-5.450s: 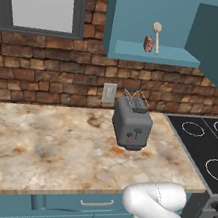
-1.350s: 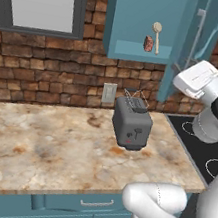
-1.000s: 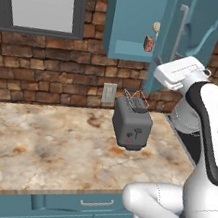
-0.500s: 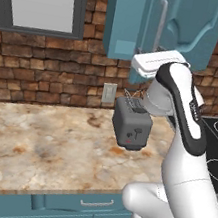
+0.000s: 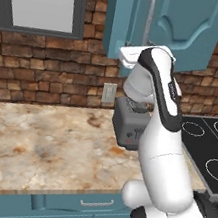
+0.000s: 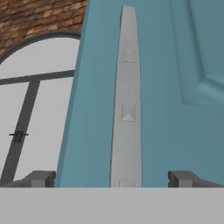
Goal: Pick up the dish brush and bar soap from the sink, and place them back in the cabinet, and close the cabinet door.
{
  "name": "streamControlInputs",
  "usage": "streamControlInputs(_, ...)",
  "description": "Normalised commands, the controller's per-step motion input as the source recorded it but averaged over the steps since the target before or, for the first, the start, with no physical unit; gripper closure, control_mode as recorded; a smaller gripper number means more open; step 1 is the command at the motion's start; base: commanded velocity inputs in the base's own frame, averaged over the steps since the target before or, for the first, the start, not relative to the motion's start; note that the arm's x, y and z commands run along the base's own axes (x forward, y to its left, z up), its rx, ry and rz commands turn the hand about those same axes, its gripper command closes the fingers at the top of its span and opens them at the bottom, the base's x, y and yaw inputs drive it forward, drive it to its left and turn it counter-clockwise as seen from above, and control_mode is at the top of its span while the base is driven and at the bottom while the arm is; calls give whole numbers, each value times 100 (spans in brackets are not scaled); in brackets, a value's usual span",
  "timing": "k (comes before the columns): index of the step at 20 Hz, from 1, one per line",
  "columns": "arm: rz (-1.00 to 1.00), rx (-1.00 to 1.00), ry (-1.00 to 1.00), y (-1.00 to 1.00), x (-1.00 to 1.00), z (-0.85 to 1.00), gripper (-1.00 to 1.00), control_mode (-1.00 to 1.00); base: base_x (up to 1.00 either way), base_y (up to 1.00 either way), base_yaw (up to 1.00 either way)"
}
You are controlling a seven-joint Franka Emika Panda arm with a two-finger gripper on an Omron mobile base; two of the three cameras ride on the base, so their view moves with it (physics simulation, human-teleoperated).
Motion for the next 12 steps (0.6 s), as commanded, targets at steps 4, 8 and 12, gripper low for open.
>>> streamControlInputs(4, -7, 0, 0, 14, 49, 0, -100, -100, 0, 0, 0)
streamControlInputs(8, -7, 0, 0, 14, 49, 0, -100, -100, 0, 0, 0)
streamControlInputs(12, -6, 0, 1, 12, 44, 0, -100, -100, 0, 0, 0)
